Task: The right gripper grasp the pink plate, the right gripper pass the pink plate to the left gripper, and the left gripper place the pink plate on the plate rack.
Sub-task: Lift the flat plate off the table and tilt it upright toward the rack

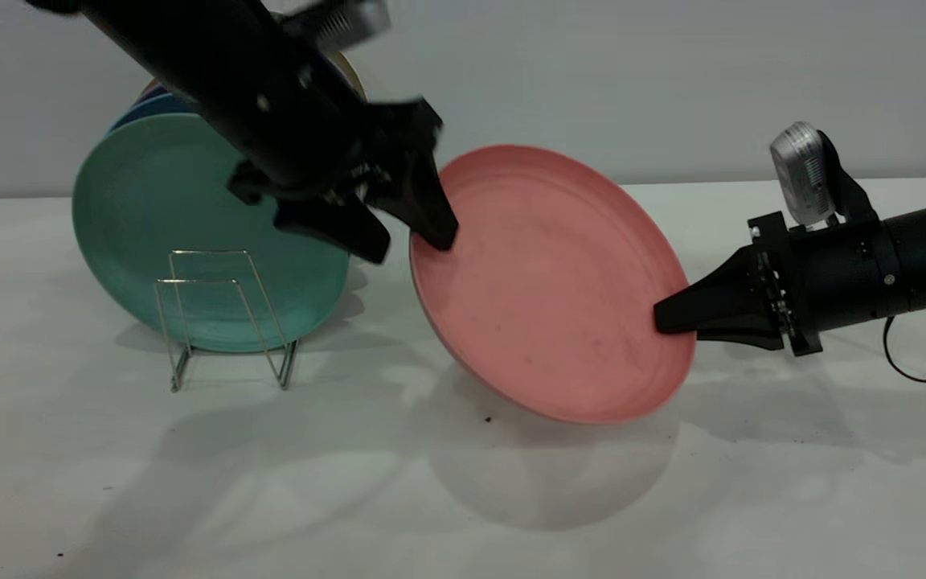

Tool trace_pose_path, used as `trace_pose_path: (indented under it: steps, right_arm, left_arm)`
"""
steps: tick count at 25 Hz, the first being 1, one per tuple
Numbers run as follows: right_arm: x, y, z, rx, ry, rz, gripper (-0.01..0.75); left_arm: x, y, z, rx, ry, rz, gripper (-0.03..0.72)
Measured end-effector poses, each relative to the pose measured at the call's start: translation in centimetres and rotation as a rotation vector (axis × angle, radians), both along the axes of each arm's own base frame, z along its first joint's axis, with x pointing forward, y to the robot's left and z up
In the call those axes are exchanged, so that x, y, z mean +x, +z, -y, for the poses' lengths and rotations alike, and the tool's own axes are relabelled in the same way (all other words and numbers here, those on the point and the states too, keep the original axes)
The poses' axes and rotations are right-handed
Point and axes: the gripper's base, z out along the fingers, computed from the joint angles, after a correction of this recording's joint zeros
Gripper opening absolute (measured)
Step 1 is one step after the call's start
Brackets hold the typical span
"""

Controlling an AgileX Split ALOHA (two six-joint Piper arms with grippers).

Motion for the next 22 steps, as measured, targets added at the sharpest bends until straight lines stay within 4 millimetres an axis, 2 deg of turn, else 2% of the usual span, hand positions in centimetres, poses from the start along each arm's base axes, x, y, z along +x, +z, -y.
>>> trace_pose_path:
  steps: [2, 5, 8, 10, 13, 16, 19, 22]
  right_arm:
    - [0.0, 0.1, -0.2, 0.011, 0.007, 0.0, 0.015]
    - [-0.1, 0.1, -0.2, 0.01, 0.009, 0.0, 0.015]
    - [-0.1, 0.1, -0.2, 0.009, 0.009, 0.0, 0.019]
    - [-0.1, 0.1, -0.2, 0.008, 0.012, 0.0, 0.026]
    - [-0.2, 0.2, -0.3, 0.026, 0.014, -0.013, 0.075]
    - [0.0, 1.3, -0.3, 0.036, 0.012, -0.007, 0.216]
    - [0.5, 4.1, -0.2, 0.03, 0.013, 0.061, 0.397]
    - [1.1, 8.4, 0.5, 0.027, -0.011, 0.159, 0.543]
  left_arm:
    - [0.0, -0.6, 0.3, 0.001, -0.003, -0.008, 0.549]
    - [0.0, -0.9, 0.4, 0.001, -0.003, -0.014, 0.419]
    - [0.1, -0.8, 0.5, -0.008, 0.005, -0.011, 0.187]
    - [0.2, -0.7, 0.5, -0.009, 0.009, -0.007, 0.076]
    - [0.3, -0.7, 0.5, -0.009, 0.014, 0.0, 0.06]
    - [0.2, -0.7, 0.5, -0.003, -0.004, 0.001, 0.06]
    - [0.2, -0.1, 0.5, 0.0, -0.03, 0.032, 0.06]
    - [0.2, 1.0, 0.4, 0.004, -0.078, 0.091, 0.06]
